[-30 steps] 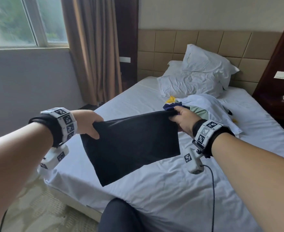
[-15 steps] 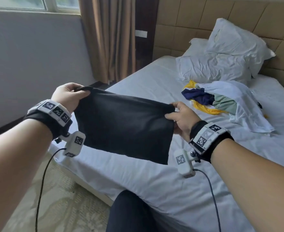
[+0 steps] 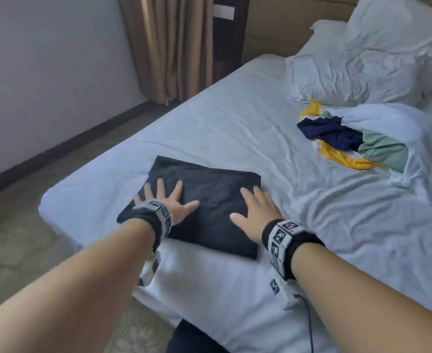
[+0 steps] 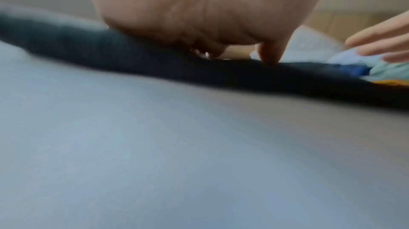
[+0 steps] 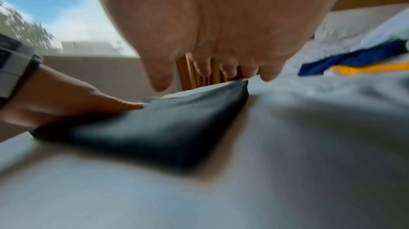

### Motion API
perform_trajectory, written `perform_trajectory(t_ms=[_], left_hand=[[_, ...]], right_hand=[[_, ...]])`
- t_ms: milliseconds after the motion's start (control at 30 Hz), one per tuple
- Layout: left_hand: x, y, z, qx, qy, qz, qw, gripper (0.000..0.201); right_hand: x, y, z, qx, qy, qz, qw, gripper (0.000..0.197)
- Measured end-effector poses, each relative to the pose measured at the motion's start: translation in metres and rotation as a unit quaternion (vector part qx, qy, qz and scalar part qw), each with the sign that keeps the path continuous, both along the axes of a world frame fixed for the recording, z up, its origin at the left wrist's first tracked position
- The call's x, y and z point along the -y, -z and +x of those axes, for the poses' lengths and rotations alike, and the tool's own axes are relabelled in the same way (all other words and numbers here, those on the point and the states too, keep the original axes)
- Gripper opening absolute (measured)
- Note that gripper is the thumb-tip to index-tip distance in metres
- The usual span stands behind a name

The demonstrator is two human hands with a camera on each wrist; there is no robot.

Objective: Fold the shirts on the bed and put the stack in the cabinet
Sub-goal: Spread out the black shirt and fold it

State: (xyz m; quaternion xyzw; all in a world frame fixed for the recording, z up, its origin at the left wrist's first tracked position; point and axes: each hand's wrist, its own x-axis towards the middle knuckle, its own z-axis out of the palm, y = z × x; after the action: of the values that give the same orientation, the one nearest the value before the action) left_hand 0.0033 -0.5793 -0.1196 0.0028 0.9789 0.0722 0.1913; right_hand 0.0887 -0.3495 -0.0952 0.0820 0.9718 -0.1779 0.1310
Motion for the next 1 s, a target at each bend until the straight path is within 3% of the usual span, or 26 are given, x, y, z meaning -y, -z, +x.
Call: perform_trajectory(t_ms=[67, 133, 300, 400, 467, 533, 600, 667, 733, 800, 867, 933, 1000], left_hand=[[0.003, 0.03, 0.008, 0.018, -0.001, -0.031, 0.999, 0.094], [0.004, 0.039, 0.0, 0.022, 0.002, -0.04, 0.999, 0.094], [0.005, 0.045, -0.007, 0.034, 0.007, -0.055, 0.998, 0.096], [0.014, 0.034, -0.008, 0.013, 0.0, 0.001, 1.0, 0.091], [0.031, 0.024, -0.014, -0.044, -0.068, 0.058, 0.995, 0.086], [0.053, 0.009, -0.016, -0.109, -0.196, 0.075, 0.972, 0.073], [0.074, -0.004, -0.011, -0.07, -0.274, 0.079, 0.956, 0.058], [0.085, -0.009, -0.004, 0.021, -0.264, 0.099, 0.959, 0.047], [0.096, 0.002, -0.003, 0.065, -0.262, 0.128, 0.954, 0.053], [0.105, 0.012, -0.012, 0.031, -0.272, 0.191, 0.943, 0.055], [0.104, -0.004, -0.013, -0.007, -0.295, 0.257, 0.92, 0.031], [0.108, -0.023, -0.016, -0.081, -0.301, 0.208, 0.927, 0.013], [0.107, -0.033, -0.016, -0.158, -0.279, 0.058, 0.945, 0.02]], right_hand=[[0.004, 0.041, 0.008, 0.091, -0.041, 0.059, 0.993, 0.087], [0.003, 0.061, 0.01, 0.108, -0.046, 0.088, 0.989, 0.09], [0.002, 0.064, 0.0, 0.136, -0.052, 0.076, 0.986, 0.093], [0.001, 0.061, 0.005, 0.121, -0.047, 0.063, 0.99, 0.092], [-0.004, 0.051, 0.006, 0.088, -0.035, 0.029, 0.995, 0.09], [-0.012, 0.038, 0.005, 0.014, 0.04, -0.023, 0.999, 0.073], [-0.015, 0.026, 0.008, -0.008, 0.146, -0.065, 0.987, 0.06], [-0.007, 0.02, 0.014, 0.047, 0.167, -0.103, 0.979, 0.065], [0.005, 0.017, 0.021, 0.076, 0.175, -0.148, 0.97, 0.073], [0.015, 0.016, 0.026, 0.082, 0.207, -0.229, 0.947, 0.078], [0.022, 0.017, 0.028, 0.072, 0.233, -0.285, 0.927, 0.08], [0.026, 0.019, 0.033, 0.101, 0.222, -0.328, 0.913, 0.081], [0.029, 0.02, 0.035, 0.141, 0.195, -0.322, 0.916, 0.068]])
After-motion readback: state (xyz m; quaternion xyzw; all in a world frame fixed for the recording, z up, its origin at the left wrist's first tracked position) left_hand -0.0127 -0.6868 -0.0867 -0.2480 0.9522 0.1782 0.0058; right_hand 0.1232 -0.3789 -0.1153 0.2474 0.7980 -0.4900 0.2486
